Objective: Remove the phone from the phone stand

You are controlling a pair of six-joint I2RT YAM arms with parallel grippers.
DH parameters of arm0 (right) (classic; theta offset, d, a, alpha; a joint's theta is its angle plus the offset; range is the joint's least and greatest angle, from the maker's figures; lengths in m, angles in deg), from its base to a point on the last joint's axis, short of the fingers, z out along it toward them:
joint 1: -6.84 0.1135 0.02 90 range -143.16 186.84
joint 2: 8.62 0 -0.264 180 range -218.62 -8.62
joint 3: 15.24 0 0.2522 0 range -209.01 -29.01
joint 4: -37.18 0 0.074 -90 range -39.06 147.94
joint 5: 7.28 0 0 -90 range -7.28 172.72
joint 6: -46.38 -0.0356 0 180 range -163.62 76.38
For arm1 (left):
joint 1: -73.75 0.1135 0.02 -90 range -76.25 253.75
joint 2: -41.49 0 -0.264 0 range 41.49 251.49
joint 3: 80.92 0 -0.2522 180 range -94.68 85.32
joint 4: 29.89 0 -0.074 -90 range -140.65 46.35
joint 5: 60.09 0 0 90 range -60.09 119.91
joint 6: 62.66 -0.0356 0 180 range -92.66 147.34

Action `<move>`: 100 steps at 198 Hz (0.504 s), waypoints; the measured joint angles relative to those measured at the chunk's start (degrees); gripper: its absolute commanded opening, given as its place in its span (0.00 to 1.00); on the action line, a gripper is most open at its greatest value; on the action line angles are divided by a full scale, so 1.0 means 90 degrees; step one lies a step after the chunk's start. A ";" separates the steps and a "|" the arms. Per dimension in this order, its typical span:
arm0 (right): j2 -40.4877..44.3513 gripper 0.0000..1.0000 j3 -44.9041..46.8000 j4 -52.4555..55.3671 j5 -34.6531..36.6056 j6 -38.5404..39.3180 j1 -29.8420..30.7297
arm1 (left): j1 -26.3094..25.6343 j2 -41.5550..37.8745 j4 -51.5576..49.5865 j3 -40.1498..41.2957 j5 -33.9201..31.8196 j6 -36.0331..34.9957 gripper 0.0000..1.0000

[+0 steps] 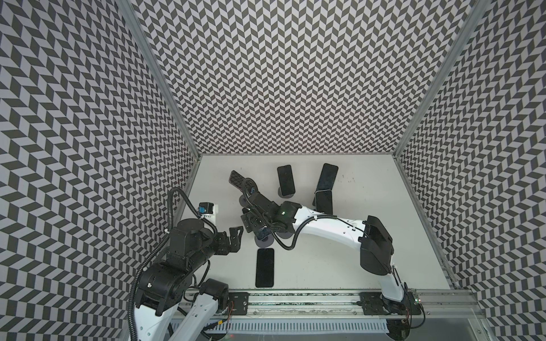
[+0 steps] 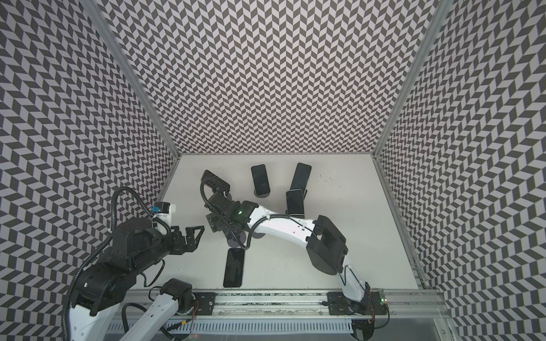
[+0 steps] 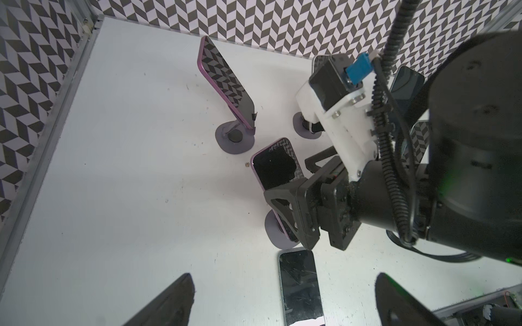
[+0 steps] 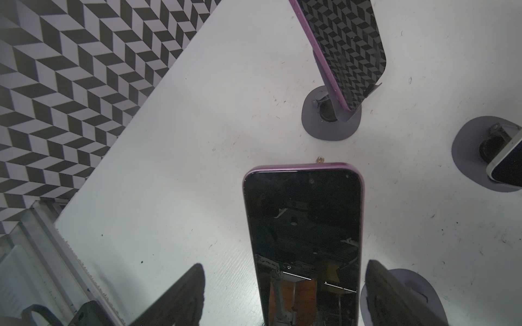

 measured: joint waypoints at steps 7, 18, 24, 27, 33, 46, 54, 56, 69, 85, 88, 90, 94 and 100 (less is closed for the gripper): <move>-0.0017 0.86 -0.0015 0.0022 0.0012 0.0000 0.0000 | 0.0000 -0.0015 -0.0056 0.0000 0.0100 -0.0027 1.00; -0.0068 0.86 -0.0063 0.0053 0.0044 0.0002 0.0000 | 0.0000 -0.0041 -0.0151 0.0000 0.0289 -0.0075 1.00; -0.0097 0.86 -0.0092 0.0058 0.0061 0.0005 0.0000 | 0.0000 -0.0070 -0.0202 0.0002 0.0376 -0.0092 1.00; -0.0109 0.86 -0.0104 0.0063 0.0070 0.0005 0.0000 | 0.0000 -0.0087 -0.0223 0.0012 0.0418 -0.0095 1.00; -0.0134 0.86 -0.0126 0.0068 0.0080 0.0010 0.0000 | 0.0000 -0.0129 -0.0265 0.0032 0.0495 -0.0107 1.00; -0.0182 0.86 -0.0192 0.0097 0.0092 0.0022 0.0000 | 0.0000 -0.0279 -0.0330 0.0119 0.0639 -0.0117 1.00; -0.0206 0.86 -0.0223 0.0100 0.0092 0.0024 0.0000 | 0.0000 -0.0398 -0.0381 0.0177 0.0704 -0.0119 1.00; -0.0214 0.86 -0.0233 0.0104 0.0095 0.0024 0.0000 | 0.0000 -0.0437 -0.0396 0.0194 0.0726 -0.0119 1.00; -0.0253 0.86 -0.0306 0.0126 0.0092 0.0027 0.0000 | -0.0010 -0.0658 -0.0474 0.0287 0.0835 -0.0124 1.00; -0.0289 0.87 -0.0384 0.0175 0.0087 0.0027 0.0000 | -0.0029 -0.0894 -0.0568 0.0410 0.0911 -0.0126 1.00; -0.0296 0.87 -0.0398 0.0180 0.0085 0.0027 0.0000 | -0.0041 -0.0933 -0.0588 0.0430 0.0911 -0.0126 1.00; -0.0304 0.87 -0.0408 0.0185 0.0085 0.0024 0.0000 | -0.0046 -0.0947 -0.0595 0.0442 0.0913 -0.0126 1.00; -0.0316 0.87 -0.0432 0.0187 0.0083 0.0024 0.0000 | -0.0063 -0.0993 -0.0624 0.0471 0.0916 -0.0126 1.00; -0.0338 0.87 -0.0466 0.0194 0.0080 0.0024 0.0000 | -0.0100 -0.1044 -0.0653 0.0500 0.0918 -0.0124 1.00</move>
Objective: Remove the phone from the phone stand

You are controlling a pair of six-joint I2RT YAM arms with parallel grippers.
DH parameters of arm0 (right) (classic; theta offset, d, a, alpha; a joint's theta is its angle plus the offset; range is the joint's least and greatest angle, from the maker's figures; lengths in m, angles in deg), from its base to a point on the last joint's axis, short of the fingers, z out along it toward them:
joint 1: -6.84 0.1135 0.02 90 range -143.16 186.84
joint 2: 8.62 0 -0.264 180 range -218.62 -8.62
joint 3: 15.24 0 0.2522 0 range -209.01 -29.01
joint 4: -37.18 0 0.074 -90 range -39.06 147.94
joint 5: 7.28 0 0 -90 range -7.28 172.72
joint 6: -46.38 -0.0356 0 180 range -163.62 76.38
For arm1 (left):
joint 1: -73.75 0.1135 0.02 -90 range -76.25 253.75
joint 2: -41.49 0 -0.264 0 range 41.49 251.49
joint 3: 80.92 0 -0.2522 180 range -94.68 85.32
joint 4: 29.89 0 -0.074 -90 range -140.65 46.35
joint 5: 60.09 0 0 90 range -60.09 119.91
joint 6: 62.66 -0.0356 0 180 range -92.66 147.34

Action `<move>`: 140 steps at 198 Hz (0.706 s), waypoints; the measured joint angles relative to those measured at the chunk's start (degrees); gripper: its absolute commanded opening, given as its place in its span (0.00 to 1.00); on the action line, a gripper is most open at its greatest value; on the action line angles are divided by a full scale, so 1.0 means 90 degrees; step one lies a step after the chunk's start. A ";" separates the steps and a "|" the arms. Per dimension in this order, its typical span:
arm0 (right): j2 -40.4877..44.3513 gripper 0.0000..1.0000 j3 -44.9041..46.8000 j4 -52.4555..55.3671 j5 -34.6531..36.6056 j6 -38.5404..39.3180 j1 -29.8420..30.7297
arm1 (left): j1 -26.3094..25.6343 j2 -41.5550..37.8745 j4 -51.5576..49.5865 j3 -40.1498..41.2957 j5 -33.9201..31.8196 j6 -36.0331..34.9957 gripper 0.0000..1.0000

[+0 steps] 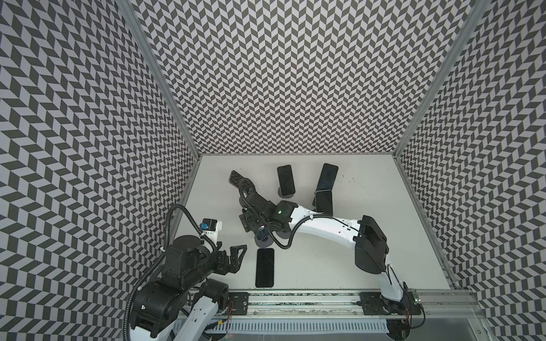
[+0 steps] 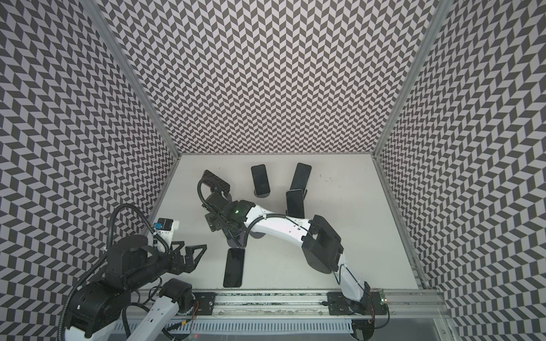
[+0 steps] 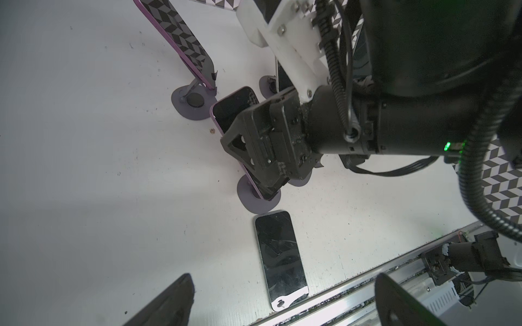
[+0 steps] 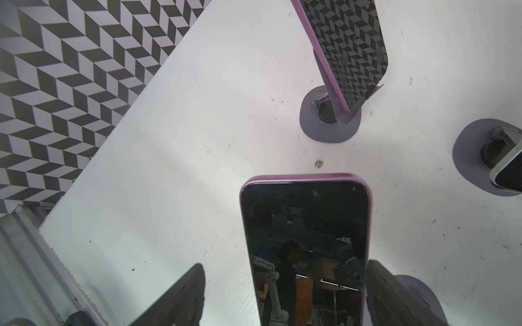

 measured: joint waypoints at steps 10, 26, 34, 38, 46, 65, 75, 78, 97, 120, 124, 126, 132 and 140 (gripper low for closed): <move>-0.0039 0.87 -0.0063 0.0012 -0.0002 0.0002 0.0000 | -0.0070 -0.0063 -0.0007 0.0041 0.0002 0.0002 1.00; -0.0104 0.87 -0.0134 0.0041 -0.0005 0.0002 0.0000 | -0.0226 -0.0155 -0.0007 0.0117 0.0005 0.0010 1.00; -0.0136 0.87 -0.0160 0.0044 -0.0007 0.0002 0.0000 | -0.0308 -0.0194 -0.0010 0.0151 0.0002 0.0012 1.00; -0.0151 0.87 -0.0168 0.0044 -0.0010 0.0002 0.0000 | -0.0352 -0.0209 -0.0010 0.0165 -0.0005 0.0015 1.00; -0.0175 0.87 -0.0177 0.0056 -0.0017 0.0002 0.0000 | -0.0437 -0.0236 -0.0010 0.0187 -0.0017 0.0032 1.00; -0.0240 0.87 -0.0253 0.0136 -0.0019 0.0002 0.0000 | -0.0597 -0.0262 -0.0012 0.0197 -0.0046 0.0061 1.00; -0.0262 0.87 -0.0277 0.0148 -0.0022 0.0002 0.0000 | -0.0641 -0.0270 -0.0012 0.0199 -0.0066 0.0066 1.00; -0.0265 0.88 -0.0279 0.0158 -0.0019 0.0002 0.0000 | -0.0651 -0.0272 -0.0015 0.0199 -0.0075 0.0070 1.00; -0.0270 0.87 -0.0284 0.0189 -0.0019 0.0000 0.0000 | -0.0692 -0.0274 -0.0015 0.0204 -0.0107 0.0109 1.00; -0.0277 0.88 -0.0316 0.0236 -0.0022 0.0000 0.0000 | -0.0743 -0.0274 -0.0012 0.0202 -0.0148 0.0165 1.00; -0.0282 0.88 -0.0333 0.0250 -0.0019 0.0000 0.0000 | -0.0755 -0.0274 -0.0012 0.0204 -0.0160 0.0175 1.00; -0.0284 0.88 -0.0340 0.0253 -0.0019 0.0000 0.0000 | -0.0755 -0.0274 -0.0012 0.0204 -0.0163 0.0177 1.00; -0.0299 0.88 -0.0364 0.0262 -0.0019 0.0000 0.0000 | -0.0770 -0.0274 -0.0012 0.0204 -0.0180 0.0182 1.00; -0.0321 0.88 -0.0398 0.0277 -0.0019 0.0000 0.0000 | -0.0797 -0.0274 -0.0012 0.0204 -0.0194 0.0185 1.00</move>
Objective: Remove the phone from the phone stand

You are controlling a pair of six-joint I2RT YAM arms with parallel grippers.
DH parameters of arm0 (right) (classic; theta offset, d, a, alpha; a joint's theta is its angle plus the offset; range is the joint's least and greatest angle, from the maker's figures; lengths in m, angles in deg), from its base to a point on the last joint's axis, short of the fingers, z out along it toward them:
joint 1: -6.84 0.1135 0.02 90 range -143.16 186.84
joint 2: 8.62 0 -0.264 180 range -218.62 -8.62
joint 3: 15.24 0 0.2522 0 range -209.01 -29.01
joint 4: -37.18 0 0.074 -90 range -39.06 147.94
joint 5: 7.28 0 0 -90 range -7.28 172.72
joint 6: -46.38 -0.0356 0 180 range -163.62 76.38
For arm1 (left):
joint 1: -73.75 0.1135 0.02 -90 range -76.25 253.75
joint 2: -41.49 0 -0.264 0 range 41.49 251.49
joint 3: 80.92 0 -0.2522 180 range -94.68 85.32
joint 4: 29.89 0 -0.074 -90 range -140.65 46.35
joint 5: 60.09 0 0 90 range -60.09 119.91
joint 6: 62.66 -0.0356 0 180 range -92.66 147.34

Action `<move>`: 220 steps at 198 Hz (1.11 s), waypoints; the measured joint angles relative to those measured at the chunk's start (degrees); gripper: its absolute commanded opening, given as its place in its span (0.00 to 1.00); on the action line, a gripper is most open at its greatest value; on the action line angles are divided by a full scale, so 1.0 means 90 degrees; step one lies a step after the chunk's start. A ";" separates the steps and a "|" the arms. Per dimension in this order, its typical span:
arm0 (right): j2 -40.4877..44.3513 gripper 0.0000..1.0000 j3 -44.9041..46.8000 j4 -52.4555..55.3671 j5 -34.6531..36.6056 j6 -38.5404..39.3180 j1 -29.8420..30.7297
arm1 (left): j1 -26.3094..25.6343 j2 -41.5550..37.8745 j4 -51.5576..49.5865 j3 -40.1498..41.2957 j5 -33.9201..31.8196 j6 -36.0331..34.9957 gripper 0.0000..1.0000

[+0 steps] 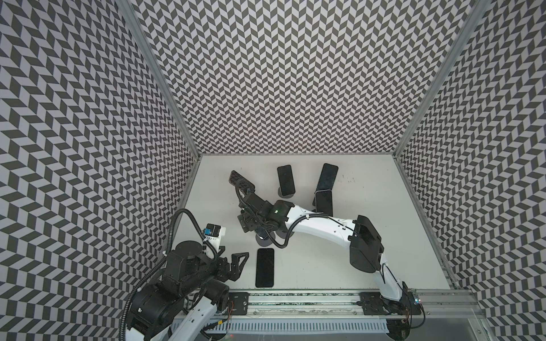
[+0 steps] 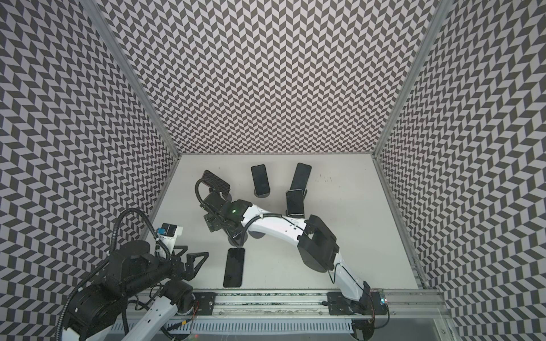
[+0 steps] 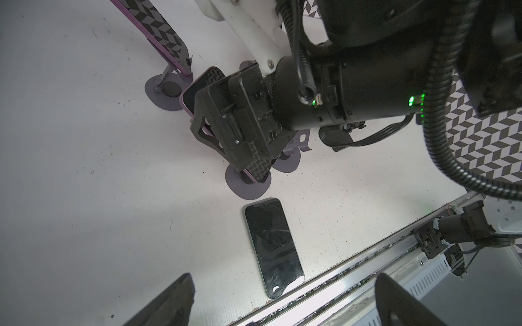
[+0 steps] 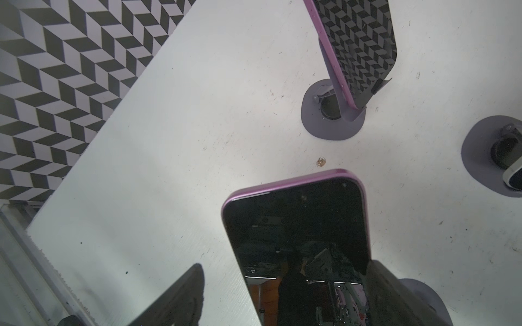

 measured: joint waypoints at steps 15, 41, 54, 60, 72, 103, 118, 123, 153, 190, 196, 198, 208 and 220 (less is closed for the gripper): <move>-0.0032 0.87 -0.0056 0.0051 0.0002 0.0000 0.0000 | -0.0029 0.0000 0.0000 0.0000 -0.0046 0.0012 1.00; -0.0034 0.88 -0.0090 0.0097 0.0010 0.0000 0.0000 | -0.0039 0.0000 -0.0002 0.0000 -0.0085 0.0024 1.00; -0.0034 0.88 -0.0097 0.0136 0.0024 0.0002 0.0000 | -0.0039 0.0000 -0.0002 0.0002 -0.0100 0.0032 1.00; -0.0032 0.89 -0.0100 0.0151 0.0027 0.0005 0.0000 | -0.0039 -0.0002 -0.0002 0.0005 -0.0107 0.0039 1.00; -0.0032 0.89 -0.0100 0.0204 0.0029 0.0005 0.0000 | -0.0039 -0.0002 0.0000 0.0017 -0.0112 0.0044 1.00; -0.0032 0.90 -0.0100 0.0325 0.0022 0.0002 0.0000 | -0.0053 -0.0012 -0.0002 0.0036 -0.0119 0.0046 1.00; -0.0032 0.91 -0.0100 0.0381 0.0019 0.0002 0.0000 | -0.0073 -0.0019 -0.0002 0.0036 -0.0138 0.0053 1.00; -0.0032 0.91 -0.0100 0.0403 0.0022 0.0002 0.0000 | -0.0078 -0.0029 0.0000 0.0036 -0.0151 0.0066 1.00; -0.0034 0.94 -0.0100 0.0427 0.0027 -0.0007 0.0000 | -0.0078 -0.0058 -0.0002 0.0036 -0.0180 0.0114 1.00; -0.0034 0.96 -0.0100 0.0427 0.0019 -0.0068 -0.0002 | -0.0078 -0.0058 -0.0002 0.0036 -0.0226 0.0143 1.00; -0.0034 0.96 -0.0100 0.0427 0.0010 -0.0073 -0.0002 | -0.0078 -0.0058 -0.0002 0.0036 -0.0226 0.0146 1.00; -0.0034 0.96 -0.0100 0.0427 0.0007 -0.0075 -0.0002 | -0.0078 -0.0058 -0.0002 0.0036 -0.0226 0.0146 1.00; -0.0034 0.96 -0.0100 0.0427 -0.0002 -0.0080 -0.0002 | -0.0078 -0.0058 -0.0002 0.0036 -0.0226 0.0148 1.00; -0.0039 0.96 -0.0100 0.0427 -0.0010 -0.0095 -0.0002 | -0.0083 -0.0058 -0.0002 0.0036 -0.0228 0.0151 1.00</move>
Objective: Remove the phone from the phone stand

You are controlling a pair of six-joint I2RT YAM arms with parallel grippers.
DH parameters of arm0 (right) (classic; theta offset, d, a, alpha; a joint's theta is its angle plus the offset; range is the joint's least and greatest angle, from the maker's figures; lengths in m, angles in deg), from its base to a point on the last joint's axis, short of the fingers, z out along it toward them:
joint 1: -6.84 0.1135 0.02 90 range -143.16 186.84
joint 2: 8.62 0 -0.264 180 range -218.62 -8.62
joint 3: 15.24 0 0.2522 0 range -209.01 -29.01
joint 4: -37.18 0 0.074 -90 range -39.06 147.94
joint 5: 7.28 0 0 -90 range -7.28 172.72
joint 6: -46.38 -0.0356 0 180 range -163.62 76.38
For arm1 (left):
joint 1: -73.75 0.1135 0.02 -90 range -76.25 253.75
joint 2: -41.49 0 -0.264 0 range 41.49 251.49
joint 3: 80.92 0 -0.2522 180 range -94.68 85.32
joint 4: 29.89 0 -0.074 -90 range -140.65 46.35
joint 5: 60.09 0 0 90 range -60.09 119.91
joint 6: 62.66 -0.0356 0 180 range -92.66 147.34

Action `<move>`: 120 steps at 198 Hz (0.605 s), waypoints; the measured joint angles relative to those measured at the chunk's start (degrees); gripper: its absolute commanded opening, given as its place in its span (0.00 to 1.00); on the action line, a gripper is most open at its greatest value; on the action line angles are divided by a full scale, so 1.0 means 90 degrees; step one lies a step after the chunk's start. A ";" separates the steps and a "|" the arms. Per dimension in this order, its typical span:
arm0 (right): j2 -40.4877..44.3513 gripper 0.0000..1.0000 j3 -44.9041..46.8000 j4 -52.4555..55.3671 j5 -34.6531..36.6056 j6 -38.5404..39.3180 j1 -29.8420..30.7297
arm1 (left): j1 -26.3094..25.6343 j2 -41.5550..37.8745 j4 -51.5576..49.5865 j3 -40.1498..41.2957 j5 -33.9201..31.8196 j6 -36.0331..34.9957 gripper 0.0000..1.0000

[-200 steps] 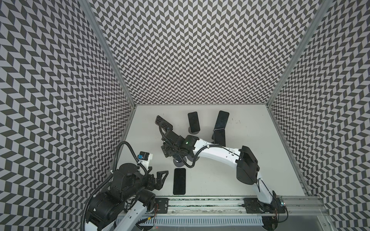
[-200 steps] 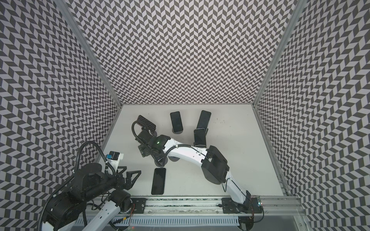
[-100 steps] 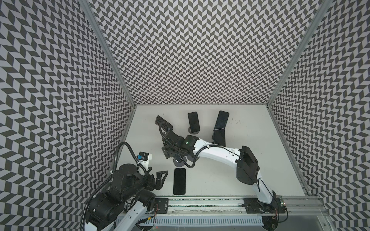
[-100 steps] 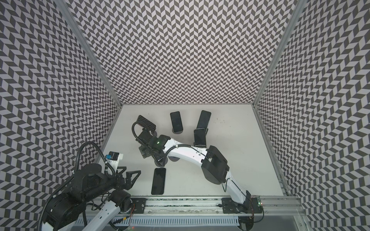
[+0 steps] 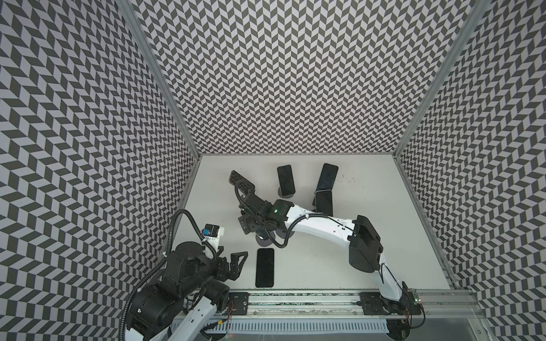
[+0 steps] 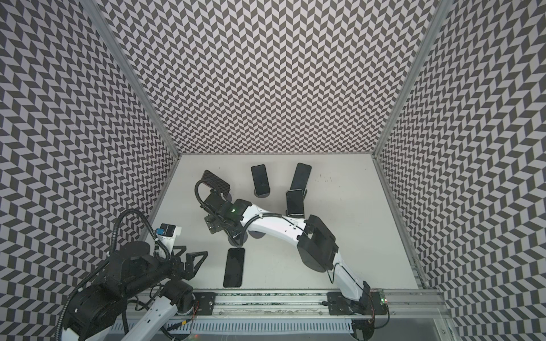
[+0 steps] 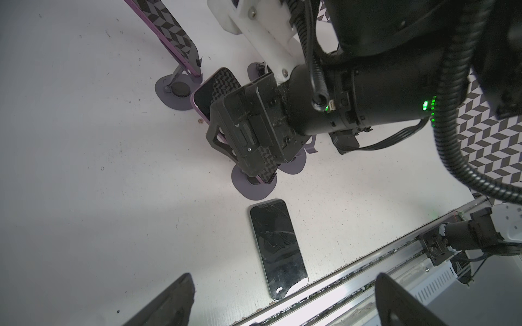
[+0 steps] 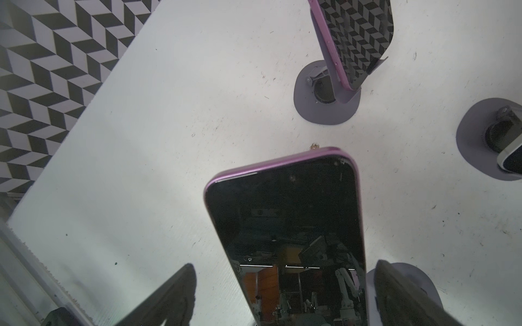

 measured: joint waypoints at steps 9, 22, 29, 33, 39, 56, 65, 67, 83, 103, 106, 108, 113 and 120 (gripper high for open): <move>-0.0005 0.96 0.0000 -0.0002 -0.0002 -0.0002 -0.0002 | 0.0000 0.0000 0.0000 0.0000 0.0000 0.0002 1.00; -0.0029 0.96 0.0000 -0.0002 -0.0015 -0.0022 -0.0005 | 0.0000 0.0000 0.0000 0.0000 0.0000 0.0005 1.00; -0.0044 0.96 0.0000 0.0000 -0.0017 -0.0024 -0.0010 | 0.0000 0.0000 0.0000 0.0000 0.0000 0.0005 1.00; -0.0056 0.96 0.0000 -0.0002 -0.0017 -0.0024 -0.0012 | 0.0000 0.0000 0.0000 0.0000 0.0000 0.0007 1.00; -0.0073 0.96 0.0000 -0.0002 -0.0017 -0.0027 -0.0012 | -0.0002 0.0002 0.0000 0.0000 0.0000 0.0007 1.00; -0.0119 0.95 0.0000 0.0000 -0.0019 -0.0027 -0.0017 | -0.0027 0.0005 0.0000 0.0000 0.0000 0.0007 1.00; -0.0138 0.95 0.0000 0.0000 -0.0019 -0.0024 -0.0017 | -0.0036 0.0010 0.0000 0.0000 0.0000 0.0007 1.00; -0.0141 0.95 0.0000 0.0000 -0.0019 -0.0024 -0.0017 | -0.0036 0.0012 0.0000 0.0000 0.0000 0.0007 1.00; -0.0165 0.94 0.0000 0.0000 -0.0019 -0.0024 -0.0022 | -0.0039 0.0012 0.0000 0.0000 -0.0002 0.0007 1.00; -0.0185 0.93 0.0000 -0.0002 -0.0019 -0.0022 -0.0032 | -0.0041 0.0024 0.0000 0.0000 -0.0002 0.0007 1.00; -0.0185 0.93 0.0000 -0.0002 -0.0022 -0.0019 -0.0036 | -0.0041 0.0027 0.0000 0.0000 -0.0002 0.0007 1.00; -0.0187 0.93 0.0000 -0.0002 -0.0022 -0.0019 -0.0039 | -0.0041 0.0029 0.0000 0.0000 -0.0002 0.0007 1.00; -0.0189 0.92 0.0000 -0.0002 -0.0024 -0.0019 -0.0041 | -0.0041 0.0036 0.0000 0.0000 -0.0002 0.0007 1.00; -0.0194 0.92 0.0000 -0.0002 -0.0032 -0.0019 -0.0049 | -0.0041 0.0053 0.0000 0.0000 -0.0002 0.0007 1.00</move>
